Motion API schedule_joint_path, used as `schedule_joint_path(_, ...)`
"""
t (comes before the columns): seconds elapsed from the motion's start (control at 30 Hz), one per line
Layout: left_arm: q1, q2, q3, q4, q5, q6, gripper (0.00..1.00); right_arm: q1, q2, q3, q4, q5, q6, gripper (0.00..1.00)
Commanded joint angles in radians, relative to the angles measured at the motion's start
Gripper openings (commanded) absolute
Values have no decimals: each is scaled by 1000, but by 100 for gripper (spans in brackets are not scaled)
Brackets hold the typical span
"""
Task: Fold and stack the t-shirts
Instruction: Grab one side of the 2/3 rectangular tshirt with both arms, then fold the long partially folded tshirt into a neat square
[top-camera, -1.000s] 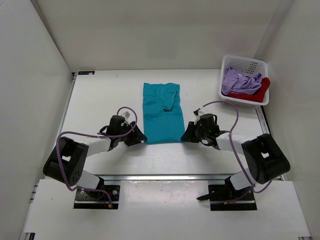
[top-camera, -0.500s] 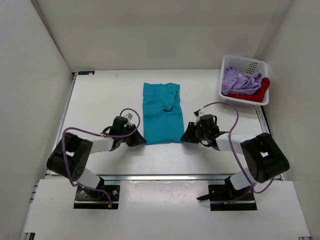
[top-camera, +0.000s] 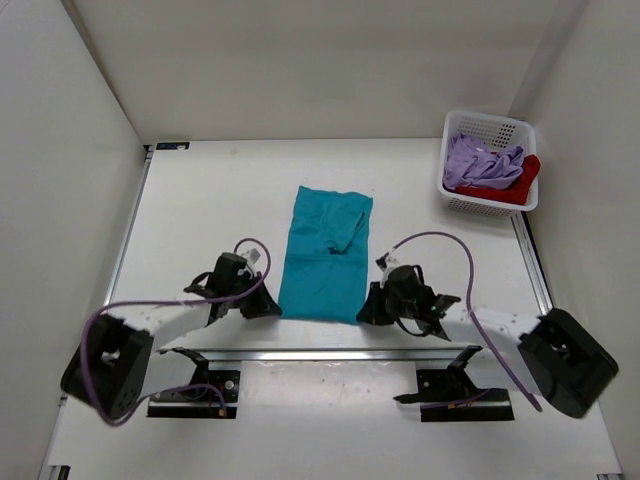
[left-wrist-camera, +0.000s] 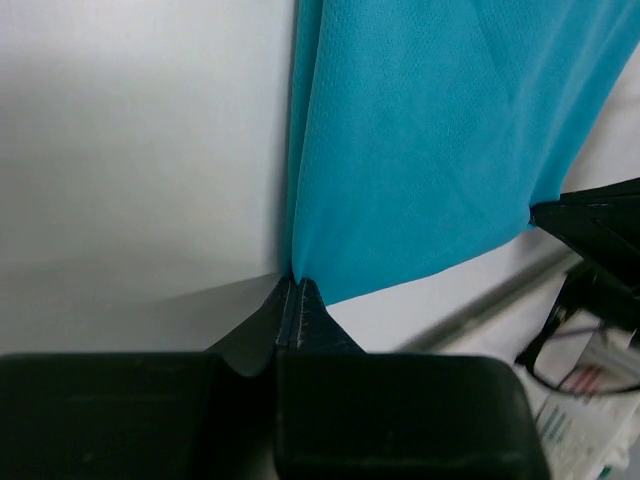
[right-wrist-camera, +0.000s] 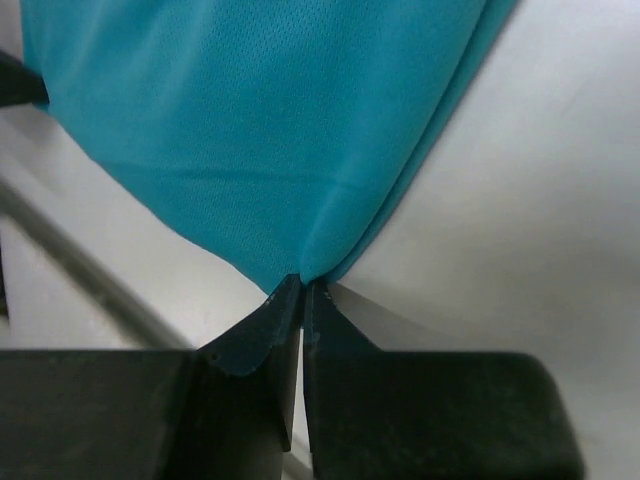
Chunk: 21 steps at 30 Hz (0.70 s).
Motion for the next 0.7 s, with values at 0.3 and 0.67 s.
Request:
schedule_joint_path(0.3,21,-139,314,-328,22,65,0,-103,-140,292,-267,-78,-75,0)
schedule_joint_path(0.67,115,568,981,-228,-120,21,0,-462,571,973,-275,-304,-205,0)
